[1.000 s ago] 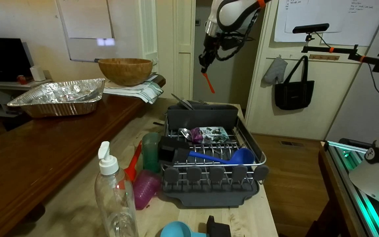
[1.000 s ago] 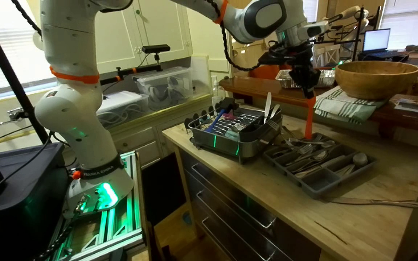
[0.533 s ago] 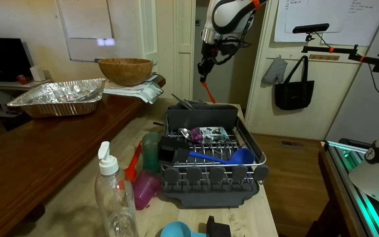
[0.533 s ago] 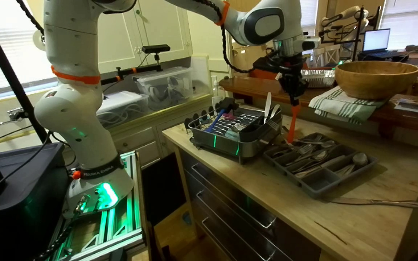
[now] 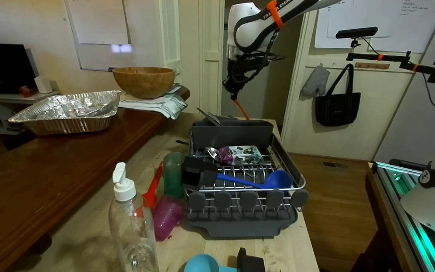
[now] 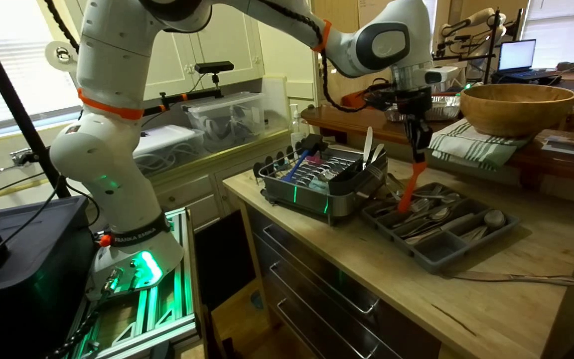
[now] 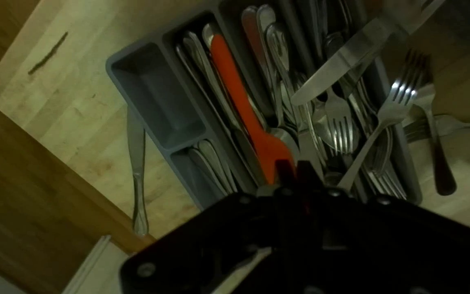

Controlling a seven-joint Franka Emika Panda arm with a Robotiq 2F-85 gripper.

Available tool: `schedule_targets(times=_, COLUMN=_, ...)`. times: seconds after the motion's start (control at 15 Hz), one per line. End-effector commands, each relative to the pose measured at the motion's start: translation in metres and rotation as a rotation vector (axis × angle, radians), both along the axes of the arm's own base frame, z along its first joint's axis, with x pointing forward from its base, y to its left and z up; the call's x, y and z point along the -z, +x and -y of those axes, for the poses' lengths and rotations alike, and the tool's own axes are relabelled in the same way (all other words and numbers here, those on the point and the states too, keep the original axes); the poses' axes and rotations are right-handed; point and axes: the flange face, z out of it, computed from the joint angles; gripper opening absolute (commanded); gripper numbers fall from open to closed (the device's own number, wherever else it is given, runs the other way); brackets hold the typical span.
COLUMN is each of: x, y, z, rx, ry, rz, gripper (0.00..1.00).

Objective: Remove the fork, knife and spoon from the dish rack

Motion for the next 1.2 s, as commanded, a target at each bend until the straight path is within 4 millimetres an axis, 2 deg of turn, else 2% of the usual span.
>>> schedule_targets(times=0.0, x=0.021, y=0.023, z=0.006, rx=0.116, ry=-0.011, rz=-0.12, gripper=0.02)
schedule_targets(times=0.4, x=0.031, y=0.043, z=0.012, rx=0.201, ry=0.026, rz=-0.168, gripper=0.02)
schedule_targets(times=0.8, x=0.043, y=0.061, z=0.007, rx=0.06, ry=0.166, rz=-0.118, gripper=0.02)
schedule_targets(times=1.13, x=0.047, y=0.068, z=0.017, rx=-0.053, ry=0.224, rz=-0.093, gripper=0.02)
